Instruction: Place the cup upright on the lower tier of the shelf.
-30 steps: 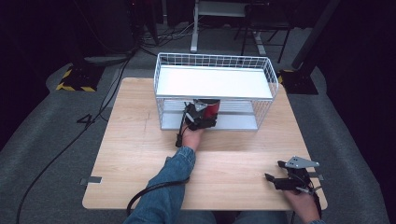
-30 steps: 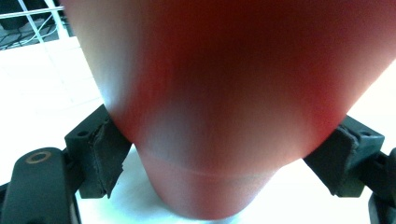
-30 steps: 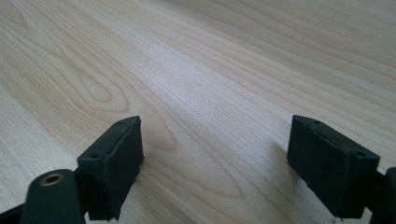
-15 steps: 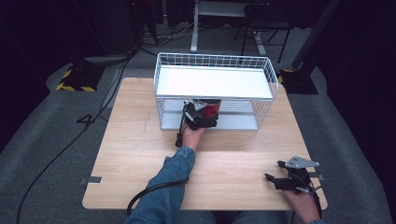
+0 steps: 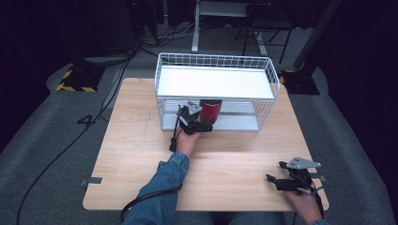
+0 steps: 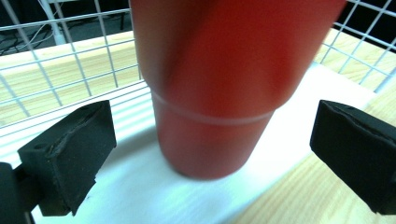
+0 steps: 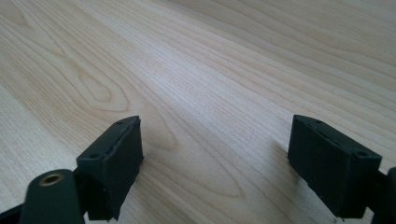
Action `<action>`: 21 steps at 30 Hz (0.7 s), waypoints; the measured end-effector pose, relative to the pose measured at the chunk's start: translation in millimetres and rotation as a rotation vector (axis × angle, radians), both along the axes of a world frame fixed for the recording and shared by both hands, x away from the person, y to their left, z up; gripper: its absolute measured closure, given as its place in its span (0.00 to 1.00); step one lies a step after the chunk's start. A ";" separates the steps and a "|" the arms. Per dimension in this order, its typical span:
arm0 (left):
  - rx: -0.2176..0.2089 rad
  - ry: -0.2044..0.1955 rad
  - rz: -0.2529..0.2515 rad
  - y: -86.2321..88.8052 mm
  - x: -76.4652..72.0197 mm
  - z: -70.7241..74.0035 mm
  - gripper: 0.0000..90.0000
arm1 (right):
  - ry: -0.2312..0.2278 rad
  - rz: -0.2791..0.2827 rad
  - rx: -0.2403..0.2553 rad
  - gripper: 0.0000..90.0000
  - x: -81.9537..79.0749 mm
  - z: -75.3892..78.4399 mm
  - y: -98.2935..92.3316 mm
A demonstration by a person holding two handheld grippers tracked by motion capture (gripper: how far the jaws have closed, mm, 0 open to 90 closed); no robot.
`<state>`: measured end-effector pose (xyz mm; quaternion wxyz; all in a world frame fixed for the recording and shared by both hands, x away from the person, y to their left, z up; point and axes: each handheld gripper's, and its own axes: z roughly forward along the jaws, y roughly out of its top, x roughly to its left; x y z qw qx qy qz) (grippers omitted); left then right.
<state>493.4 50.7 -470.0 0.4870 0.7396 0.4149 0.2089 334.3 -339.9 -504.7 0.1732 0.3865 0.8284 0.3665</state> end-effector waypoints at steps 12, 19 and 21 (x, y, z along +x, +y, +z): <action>0.009 0.000 -0.020 22.2 -32.3 15.6 0.03 | 0.003 0.000 0.000 0.20 0.0 0.1 0.0; -0.012 -0.005 -0.044 31.3 -54.2 24.6 0.03 | 0.002 -0.001 0.000 0.20 0.0 0.1 0.1; -0.013 -0.008 -0.053 34.1 -61.9 27.6 0.03 | 0.002 0.000 0.000 0.20 0.0 0.1 0.1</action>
